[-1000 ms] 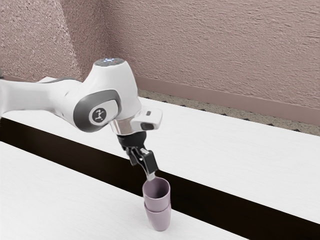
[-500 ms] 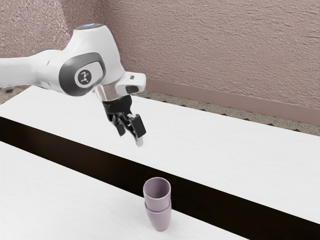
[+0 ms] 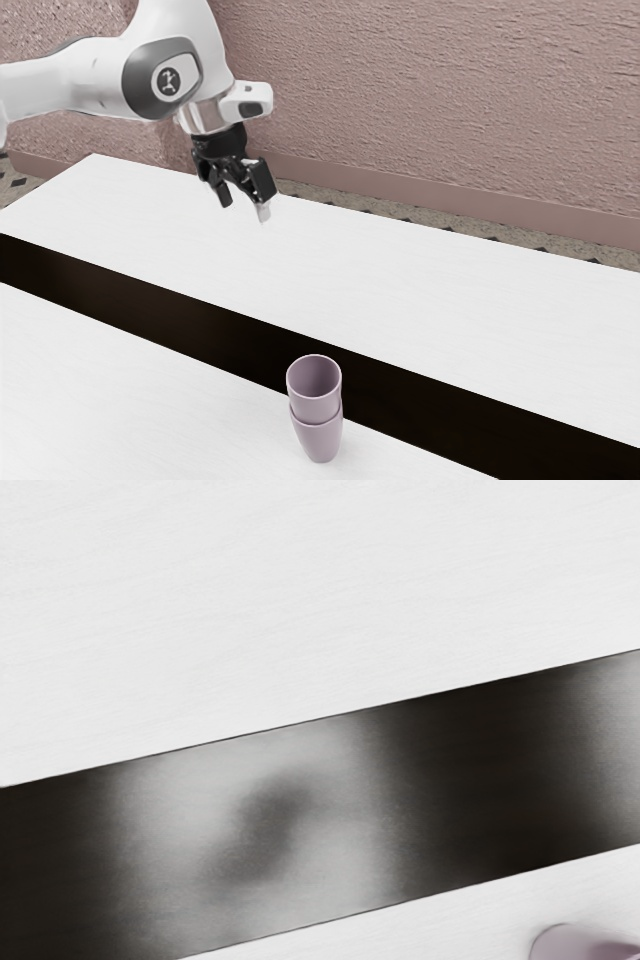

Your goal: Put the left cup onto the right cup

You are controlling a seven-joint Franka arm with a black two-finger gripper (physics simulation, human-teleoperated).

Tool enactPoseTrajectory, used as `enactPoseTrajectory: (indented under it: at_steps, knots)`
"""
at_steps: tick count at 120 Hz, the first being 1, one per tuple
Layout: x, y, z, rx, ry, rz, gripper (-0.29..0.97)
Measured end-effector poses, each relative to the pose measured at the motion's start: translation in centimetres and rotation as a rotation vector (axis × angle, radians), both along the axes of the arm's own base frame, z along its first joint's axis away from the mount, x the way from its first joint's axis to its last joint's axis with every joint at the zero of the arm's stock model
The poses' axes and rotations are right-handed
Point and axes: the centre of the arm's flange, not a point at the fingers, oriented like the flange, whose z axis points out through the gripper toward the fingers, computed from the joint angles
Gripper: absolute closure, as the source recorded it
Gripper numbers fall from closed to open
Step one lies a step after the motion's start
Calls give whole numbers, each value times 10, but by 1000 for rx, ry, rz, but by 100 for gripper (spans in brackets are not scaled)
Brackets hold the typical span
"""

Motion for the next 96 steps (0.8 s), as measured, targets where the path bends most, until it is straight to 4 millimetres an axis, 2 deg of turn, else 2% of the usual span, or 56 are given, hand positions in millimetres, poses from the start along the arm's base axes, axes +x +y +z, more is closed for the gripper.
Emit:
enactPoseTrajectory:
  at_steps: [18, 38, 96]
  knots:
    - [16, 8, 15, 27, -13, 5, 0]
    - [18, 6, 29, 38, -18, -10, 0]
    - [13, 10, 36, 41, -10, -24, 0]
